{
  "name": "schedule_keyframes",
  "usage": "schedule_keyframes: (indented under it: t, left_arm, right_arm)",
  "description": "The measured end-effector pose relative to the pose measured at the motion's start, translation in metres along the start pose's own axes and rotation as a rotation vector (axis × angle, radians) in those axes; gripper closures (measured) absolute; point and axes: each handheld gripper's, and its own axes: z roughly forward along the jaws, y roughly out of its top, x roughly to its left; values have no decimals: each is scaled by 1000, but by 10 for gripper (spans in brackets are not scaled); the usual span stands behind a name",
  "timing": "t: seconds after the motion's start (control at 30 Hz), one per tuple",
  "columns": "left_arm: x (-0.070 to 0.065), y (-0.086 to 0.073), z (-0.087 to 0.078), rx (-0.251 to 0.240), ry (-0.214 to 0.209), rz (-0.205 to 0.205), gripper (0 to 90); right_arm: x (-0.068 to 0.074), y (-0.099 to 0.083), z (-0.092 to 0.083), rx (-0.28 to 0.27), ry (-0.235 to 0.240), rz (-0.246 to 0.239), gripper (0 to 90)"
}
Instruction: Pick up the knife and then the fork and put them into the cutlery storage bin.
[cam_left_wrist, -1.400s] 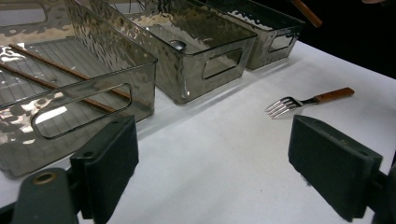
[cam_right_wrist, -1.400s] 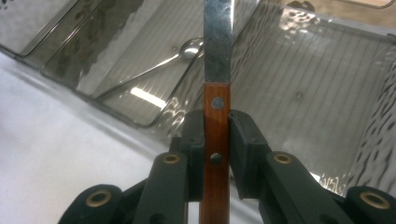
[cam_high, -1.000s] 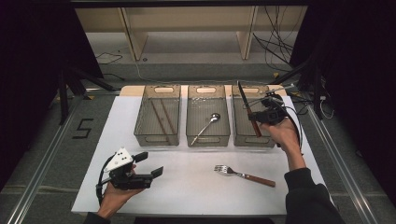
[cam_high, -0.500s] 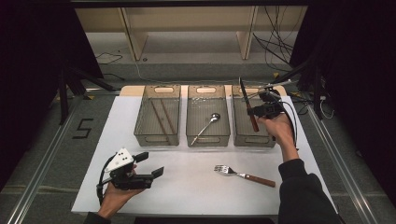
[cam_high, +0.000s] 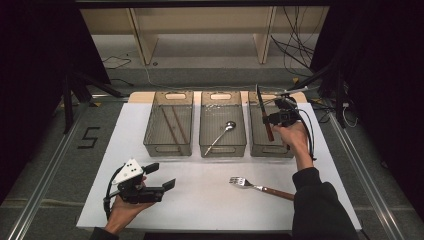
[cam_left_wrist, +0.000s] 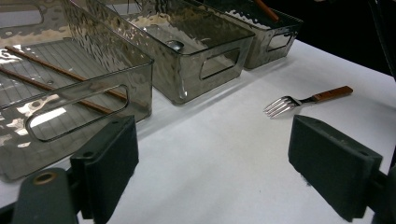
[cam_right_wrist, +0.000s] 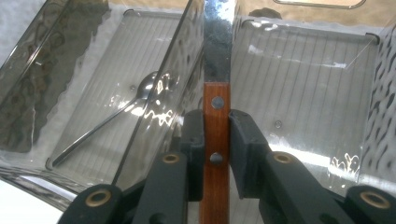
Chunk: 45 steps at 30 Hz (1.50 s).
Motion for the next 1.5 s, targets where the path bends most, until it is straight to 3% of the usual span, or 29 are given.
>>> schedule_keyframes:
  t: [0.67,1.0,1.17,1.37,1.5]
  left_arm:
    - [0,0,0,2,-3,4,157]
    - [0,0,1,4,-3,7,157]
    - [-1,0,1,4,-4,4,157]
    - [-1,0,1,3,-4,4,157]
    - [-1,0,1,4,-4,4,157]
  right_arm:
    - [-1,-5,16,25,-20,38,771]
    - [-8,-13,25,56,-6,66,760]
    - [-8,-12,21,45,46,74,644]
    - [-7,-12,14,39,56,53,556]
    - [-3,-14,7,19,73,7,488]
